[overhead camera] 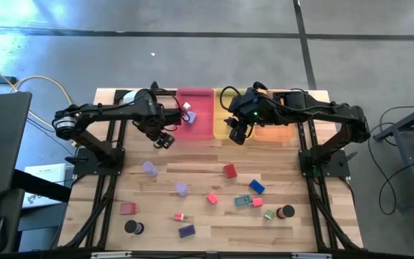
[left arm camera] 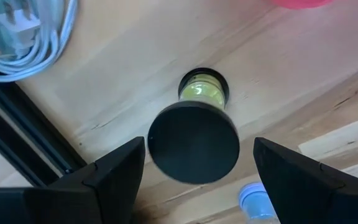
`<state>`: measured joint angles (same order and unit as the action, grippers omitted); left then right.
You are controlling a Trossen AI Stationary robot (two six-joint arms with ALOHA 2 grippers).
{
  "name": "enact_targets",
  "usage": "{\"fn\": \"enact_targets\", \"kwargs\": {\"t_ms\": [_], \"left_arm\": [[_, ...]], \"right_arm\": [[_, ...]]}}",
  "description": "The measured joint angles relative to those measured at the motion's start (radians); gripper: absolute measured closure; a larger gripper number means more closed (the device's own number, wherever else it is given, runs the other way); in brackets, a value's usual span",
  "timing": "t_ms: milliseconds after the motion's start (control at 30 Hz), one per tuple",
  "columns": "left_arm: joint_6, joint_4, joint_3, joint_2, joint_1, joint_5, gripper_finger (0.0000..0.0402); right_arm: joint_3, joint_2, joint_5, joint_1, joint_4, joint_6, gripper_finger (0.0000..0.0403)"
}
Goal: Pick & Place Office items
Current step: Put the black green hourglass into the orange bin
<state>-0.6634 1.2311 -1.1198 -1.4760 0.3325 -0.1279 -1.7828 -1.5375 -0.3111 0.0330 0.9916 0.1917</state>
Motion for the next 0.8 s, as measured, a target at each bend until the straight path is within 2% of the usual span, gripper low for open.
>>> {"fn": "enact_targets", "kwargs": {"t_ms": [800], "left_arm": [[0.028, -0.038, 0.006, -0.07, 0.025, 0.04, 0.0109]], "right_arm": [[0.0, 0.0, 0.0, 0.0, -0.001, -0.013, 0.0241]]}}
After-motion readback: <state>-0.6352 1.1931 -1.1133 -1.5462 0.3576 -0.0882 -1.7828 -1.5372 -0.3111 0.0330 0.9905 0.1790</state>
